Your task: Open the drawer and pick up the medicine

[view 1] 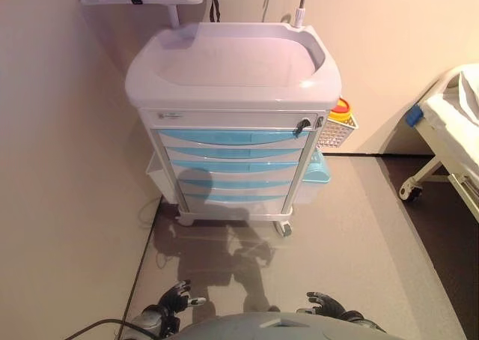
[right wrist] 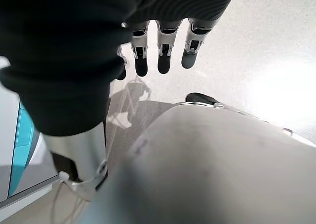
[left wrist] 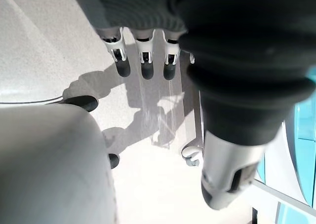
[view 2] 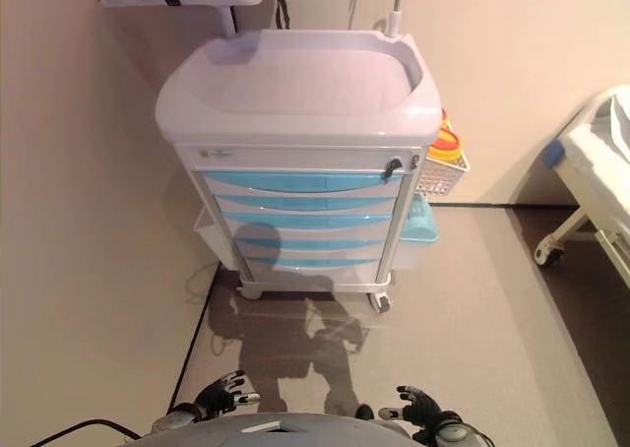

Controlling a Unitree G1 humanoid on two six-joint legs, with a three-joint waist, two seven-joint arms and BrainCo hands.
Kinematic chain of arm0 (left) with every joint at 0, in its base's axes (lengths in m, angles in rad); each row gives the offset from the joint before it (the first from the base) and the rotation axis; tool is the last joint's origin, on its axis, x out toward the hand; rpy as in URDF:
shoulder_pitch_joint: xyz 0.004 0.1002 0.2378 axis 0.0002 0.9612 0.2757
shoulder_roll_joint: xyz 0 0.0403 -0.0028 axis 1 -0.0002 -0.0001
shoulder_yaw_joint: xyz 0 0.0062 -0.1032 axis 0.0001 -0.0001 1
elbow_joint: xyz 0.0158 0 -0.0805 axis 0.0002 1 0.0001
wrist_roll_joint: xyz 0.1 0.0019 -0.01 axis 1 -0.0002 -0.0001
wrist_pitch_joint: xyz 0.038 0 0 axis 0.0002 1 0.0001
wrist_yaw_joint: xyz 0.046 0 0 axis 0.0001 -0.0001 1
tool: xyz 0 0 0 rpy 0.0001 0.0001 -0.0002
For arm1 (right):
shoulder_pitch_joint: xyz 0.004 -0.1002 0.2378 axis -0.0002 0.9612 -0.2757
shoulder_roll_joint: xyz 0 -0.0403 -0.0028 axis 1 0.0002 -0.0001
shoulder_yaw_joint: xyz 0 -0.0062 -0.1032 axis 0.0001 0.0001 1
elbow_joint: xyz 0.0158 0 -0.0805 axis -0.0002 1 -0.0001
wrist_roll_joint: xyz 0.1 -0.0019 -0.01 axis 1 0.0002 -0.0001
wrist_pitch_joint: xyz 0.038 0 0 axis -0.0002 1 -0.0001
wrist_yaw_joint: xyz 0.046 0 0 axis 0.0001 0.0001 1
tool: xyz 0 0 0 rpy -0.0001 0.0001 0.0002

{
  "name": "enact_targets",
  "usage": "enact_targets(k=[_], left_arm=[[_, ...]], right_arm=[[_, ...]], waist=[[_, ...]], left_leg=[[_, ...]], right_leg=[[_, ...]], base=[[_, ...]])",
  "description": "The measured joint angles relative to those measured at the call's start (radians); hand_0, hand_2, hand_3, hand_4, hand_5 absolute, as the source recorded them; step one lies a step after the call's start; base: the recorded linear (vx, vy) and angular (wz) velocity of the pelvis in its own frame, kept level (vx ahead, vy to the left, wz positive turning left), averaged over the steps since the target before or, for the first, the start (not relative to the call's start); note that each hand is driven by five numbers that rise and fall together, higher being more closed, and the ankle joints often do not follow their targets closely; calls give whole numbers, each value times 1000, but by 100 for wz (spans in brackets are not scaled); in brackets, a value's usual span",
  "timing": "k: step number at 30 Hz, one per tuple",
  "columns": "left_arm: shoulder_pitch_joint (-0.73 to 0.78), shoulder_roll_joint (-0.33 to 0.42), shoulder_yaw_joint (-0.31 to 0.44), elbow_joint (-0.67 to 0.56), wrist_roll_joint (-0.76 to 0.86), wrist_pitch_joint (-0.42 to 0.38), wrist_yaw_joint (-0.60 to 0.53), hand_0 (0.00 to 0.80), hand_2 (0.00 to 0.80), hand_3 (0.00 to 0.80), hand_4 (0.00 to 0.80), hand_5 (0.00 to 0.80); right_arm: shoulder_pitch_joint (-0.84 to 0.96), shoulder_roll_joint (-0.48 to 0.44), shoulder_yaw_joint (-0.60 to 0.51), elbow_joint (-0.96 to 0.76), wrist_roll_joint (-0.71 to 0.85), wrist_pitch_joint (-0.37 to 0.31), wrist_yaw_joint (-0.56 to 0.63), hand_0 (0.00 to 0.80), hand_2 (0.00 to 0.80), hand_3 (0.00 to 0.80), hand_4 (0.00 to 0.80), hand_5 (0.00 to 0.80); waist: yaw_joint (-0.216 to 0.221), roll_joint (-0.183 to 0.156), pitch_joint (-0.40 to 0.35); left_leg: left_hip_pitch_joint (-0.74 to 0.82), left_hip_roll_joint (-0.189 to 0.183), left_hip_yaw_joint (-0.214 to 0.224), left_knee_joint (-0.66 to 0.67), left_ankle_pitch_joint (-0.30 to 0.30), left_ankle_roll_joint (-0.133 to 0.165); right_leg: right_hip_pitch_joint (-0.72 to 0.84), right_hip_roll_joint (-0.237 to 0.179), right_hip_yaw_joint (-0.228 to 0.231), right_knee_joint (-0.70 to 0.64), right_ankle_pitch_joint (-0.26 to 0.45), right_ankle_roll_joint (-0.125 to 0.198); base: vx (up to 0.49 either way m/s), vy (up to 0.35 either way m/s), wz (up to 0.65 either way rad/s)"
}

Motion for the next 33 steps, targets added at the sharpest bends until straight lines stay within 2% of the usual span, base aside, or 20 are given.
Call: enact_targets(k=[9,22,28,33], left_arm=[[0,6,0,1,0,-1,7,0,0,0,0,0],[13,5,4,7,3,-3,78,0,0,0,0,0],[18,2,2,26,10,0,176,0,0,0,0,0],[15,3,11,40,42,38,272,0,0,0,0,0]], right_arm=[[1,11,-13,6,-1,7,0,0,0,0,0,0],[9,15,-21,24,-3,3,-21,0,0,0,0,0],[18,18,-32,29,-3,-17,-45,0,0,0,0,0],[16,21,-35,26,-3,-24,-63,0,0,0,0,0]], waist=[[-1,-11,-7],[-1,-12,-6],[-2,-12,1],[-10,-17,31]], left_leg=[[1,0,1,0,2,2],[1,-1,-2,0,1,1],[-11,-1,0,0,1,1],[-10,-2,12,0,5,7]], right_leg=[[1,0,1,0,0,0],[2,0,-1,0,0,0],[-15,-1,1,0,0,0],[-20,-1,10,4,1,0]], base=[[0,0,0],[52,8,1],[18,37,-1],[40,52,-6]])
